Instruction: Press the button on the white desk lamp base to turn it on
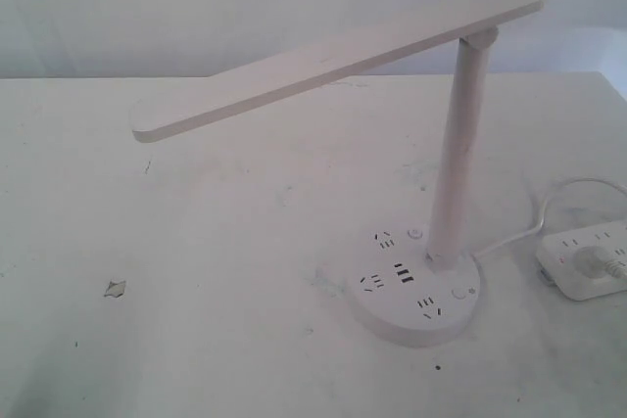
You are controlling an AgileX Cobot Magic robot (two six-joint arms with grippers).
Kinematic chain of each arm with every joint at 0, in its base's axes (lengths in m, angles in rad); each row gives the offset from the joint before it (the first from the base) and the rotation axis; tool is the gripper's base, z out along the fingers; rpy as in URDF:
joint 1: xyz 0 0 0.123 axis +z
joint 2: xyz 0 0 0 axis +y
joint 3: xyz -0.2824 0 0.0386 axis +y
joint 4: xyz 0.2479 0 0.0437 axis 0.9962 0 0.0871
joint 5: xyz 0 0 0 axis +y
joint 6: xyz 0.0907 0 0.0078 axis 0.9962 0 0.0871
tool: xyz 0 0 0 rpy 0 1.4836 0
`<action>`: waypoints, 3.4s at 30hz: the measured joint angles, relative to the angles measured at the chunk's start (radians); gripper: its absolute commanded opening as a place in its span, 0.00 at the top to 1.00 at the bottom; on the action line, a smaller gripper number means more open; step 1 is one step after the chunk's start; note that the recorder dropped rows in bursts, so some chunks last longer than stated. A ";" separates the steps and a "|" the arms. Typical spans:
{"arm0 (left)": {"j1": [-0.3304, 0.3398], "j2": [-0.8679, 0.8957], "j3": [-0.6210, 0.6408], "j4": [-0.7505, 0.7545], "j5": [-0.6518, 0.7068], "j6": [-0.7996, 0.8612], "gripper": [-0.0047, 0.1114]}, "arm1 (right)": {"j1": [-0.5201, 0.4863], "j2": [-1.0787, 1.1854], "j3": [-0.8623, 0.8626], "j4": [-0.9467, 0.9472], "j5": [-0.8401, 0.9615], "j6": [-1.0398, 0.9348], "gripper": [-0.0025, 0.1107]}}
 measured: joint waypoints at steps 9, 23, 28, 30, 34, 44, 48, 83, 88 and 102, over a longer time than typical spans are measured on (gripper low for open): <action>0.000 0.000 0.000 0.000 0.000 0.000 0.96 | 0.000 0.062 -0.094 -0.375 -0.203 0.064 0.98; 0.000 0.000 0.000 0.000 0.000 0.000 0.96 | 0.024 0.772 -0.342 -1.354 -0.326 0.575 0.98; 0.000 0.000 0.000 0.000 0.000 0.000 0.96 | 0.166 0.985 -0.345 -1.365 -0.243 0.596 0.98; 0.000 0.000 0.000 0.000 0.000 0.000 0.96 | 0.247 1.052 -0.345 -1.327 -0.177 0.596 0.98; 0.000 0.000 0.000 0.000 0.000 0.000 0.96 | 0.427 1.170 -0.346 -1.221 0.098 0.575 0.98; 0.000 0.000 0.000 0.000 0.000 0.000 0.96 | 0.471 1.321 -0.371 -1.002 0.458 0.545 0.98; 0.000 0.000 0.000 0.000 0.000 0.000 0.96 | 0.471 1.326 -0.437 -0.997 0.563 0.545 0.98; 0.000 0.000 0.000 0.000 0.000 0.000 0.96 | 0.471 1.484 -0.536 -1.053 0.721 0.554 0.98; 0.000 0.000 0.000 0.000 0.000 0.000 0.96 | 0.471 1.484 -0.536 -1.055 0.695 0.555 0.98; 0.000 0.000 0.000 0.000 0.000 0.000 0.96 | 0.471 1.486 -0.536 -1.067 0.703 0.582 0.98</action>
